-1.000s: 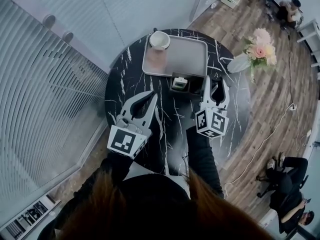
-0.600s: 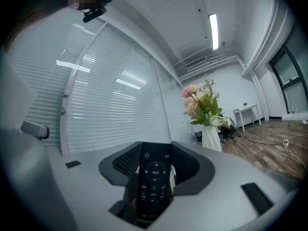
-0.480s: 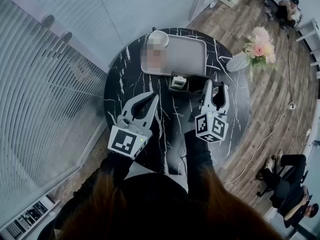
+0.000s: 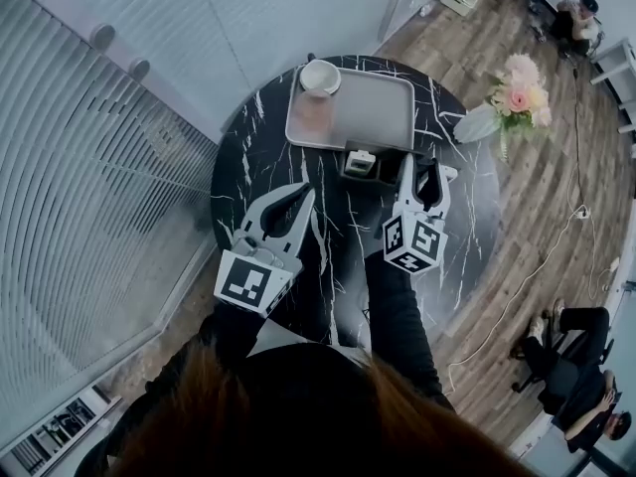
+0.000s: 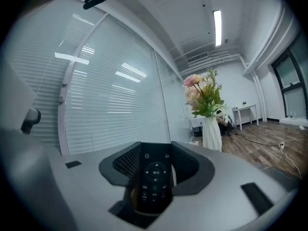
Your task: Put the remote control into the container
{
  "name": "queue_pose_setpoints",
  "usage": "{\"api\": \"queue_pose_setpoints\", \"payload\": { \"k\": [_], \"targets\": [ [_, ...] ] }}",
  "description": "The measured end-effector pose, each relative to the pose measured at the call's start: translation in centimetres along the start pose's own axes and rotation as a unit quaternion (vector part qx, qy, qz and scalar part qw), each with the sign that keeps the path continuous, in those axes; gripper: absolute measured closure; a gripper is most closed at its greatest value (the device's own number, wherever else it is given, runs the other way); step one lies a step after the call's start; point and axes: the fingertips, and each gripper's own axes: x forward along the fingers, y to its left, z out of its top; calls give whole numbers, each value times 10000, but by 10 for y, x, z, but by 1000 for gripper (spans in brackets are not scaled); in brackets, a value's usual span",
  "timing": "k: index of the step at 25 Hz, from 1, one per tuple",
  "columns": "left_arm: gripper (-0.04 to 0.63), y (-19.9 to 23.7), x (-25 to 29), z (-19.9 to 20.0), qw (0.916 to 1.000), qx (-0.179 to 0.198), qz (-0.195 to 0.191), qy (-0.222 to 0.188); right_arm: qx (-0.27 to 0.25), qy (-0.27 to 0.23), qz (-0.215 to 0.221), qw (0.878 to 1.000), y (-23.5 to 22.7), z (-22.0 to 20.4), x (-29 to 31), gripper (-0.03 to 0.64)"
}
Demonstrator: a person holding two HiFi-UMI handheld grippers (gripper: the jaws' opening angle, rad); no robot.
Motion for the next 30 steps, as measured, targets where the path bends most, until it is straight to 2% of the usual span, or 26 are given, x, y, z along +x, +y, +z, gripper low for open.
{"api": "queue_pose_setpoints", "payload": {
  "k": [5, 10, 13, 16, 21, 25, 30],
  "targets": [
    [598, -1, 1, -1, 10000, -4, -22, -5, -429, 510, 89, 9977, 9, -31, -1, 416],
    [598, -4, 1, -1, 10000, -19, -48, -17, -394, 933, 84, 9948, 7, -50, 3, 415],
    [598, -5, 0, 0, 10000, -32, -44, -26, -509, 1005, 238, 9933, 11, -51, 5, 414],
    [598, -6, -1, 2, 10000, -20, -27, -34, -636, 952, 406, 9926, 17, -44, 8, 414],
    [598, -7, -2, 5, 10000, 8, 7, -79, -524, 753, 587, 9940, 20, -28, 10, 425],
    [598, -8, -3, 8, 9999, 47, 18, -107, -453, 615, 730, 9944, 22, -18, 9, 569],
    [598, -10, -5, 15, 9998, 79, 43, -178, -280, 106, 1093, 9936, 26, 17, -2, 598]
  ]
}}
